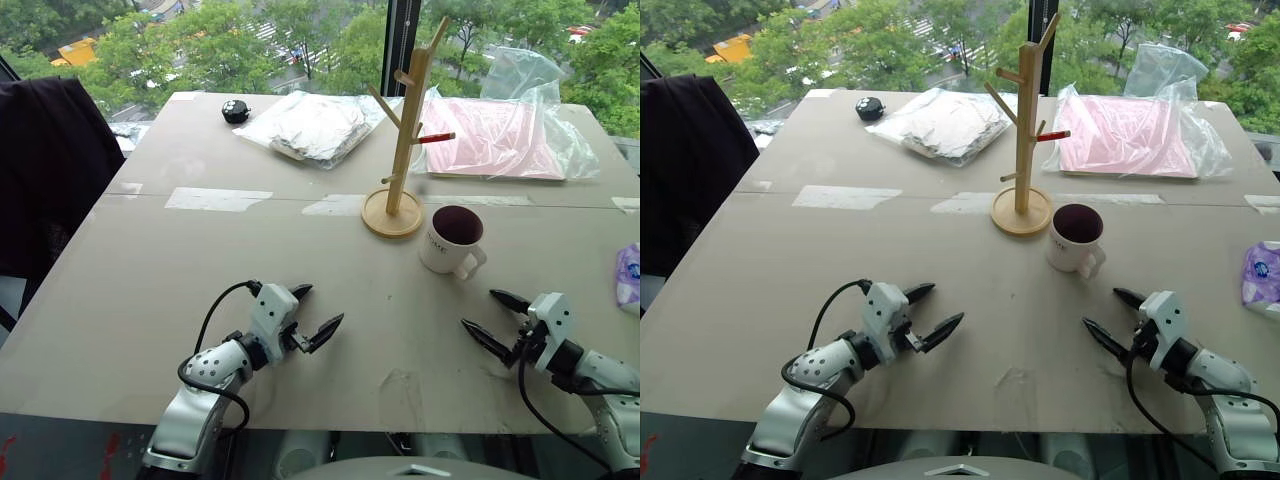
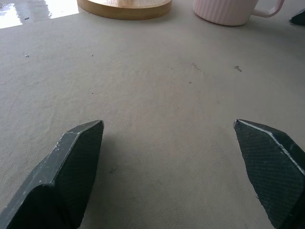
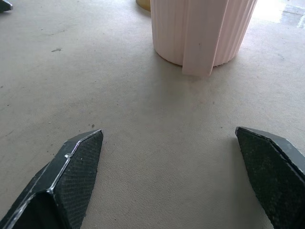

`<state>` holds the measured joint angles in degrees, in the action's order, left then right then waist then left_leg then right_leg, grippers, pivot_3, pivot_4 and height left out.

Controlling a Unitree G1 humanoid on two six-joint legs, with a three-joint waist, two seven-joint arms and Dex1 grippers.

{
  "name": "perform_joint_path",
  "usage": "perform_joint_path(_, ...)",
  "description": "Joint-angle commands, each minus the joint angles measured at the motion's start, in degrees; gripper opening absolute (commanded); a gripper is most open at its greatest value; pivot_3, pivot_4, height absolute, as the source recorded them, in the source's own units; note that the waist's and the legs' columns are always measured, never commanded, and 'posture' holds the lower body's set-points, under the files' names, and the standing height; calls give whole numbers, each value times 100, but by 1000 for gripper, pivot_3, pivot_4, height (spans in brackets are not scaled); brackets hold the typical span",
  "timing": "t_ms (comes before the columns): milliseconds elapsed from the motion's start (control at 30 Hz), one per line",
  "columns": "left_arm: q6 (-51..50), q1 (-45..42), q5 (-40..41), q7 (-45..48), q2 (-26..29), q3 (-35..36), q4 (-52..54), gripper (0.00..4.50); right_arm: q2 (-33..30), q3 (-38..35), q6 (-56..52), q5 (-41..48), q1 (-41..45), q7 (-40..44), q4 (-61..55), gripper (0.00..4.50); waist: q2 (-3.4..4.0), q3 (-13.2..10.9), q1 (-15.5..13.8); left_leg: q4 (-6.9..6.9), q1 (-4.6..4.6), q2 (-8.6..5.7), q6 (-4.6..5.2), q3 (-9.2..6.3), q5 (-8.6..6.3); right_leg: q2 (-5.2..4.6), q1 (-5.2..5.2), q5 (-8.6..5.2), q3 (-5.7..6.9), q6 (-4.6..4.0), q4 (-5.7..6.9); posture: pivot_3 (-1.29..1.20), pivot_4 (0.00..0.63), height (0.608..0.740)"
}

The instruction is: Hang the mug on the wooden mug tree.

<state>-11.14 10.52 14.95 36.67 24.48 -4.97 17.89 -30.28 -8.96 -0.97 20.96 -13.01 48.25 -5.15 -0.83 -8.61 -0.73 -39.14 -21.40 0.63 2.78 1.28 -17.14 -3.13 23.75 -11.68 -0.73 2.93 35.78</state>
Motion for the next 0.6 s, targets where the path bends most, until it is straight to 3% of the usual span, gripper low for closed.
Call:
perform_joint_path(33,-113,134,85,92,62,-6,79,4500,-82,-109,-57,39,-115,-6,-94,4481,0,0,0,0,0,0,0,0,0,0,0,0,0,0,0,0,150,740)
perform_joint_path(600,-224,-136,213,88,-61,-88,225,4500,25,-28,-184,-113,92,-292,-127,4481,0,-1,-1,-1,-15,0,0,0,0,2,13,0,1,0,-1,0,150,740)
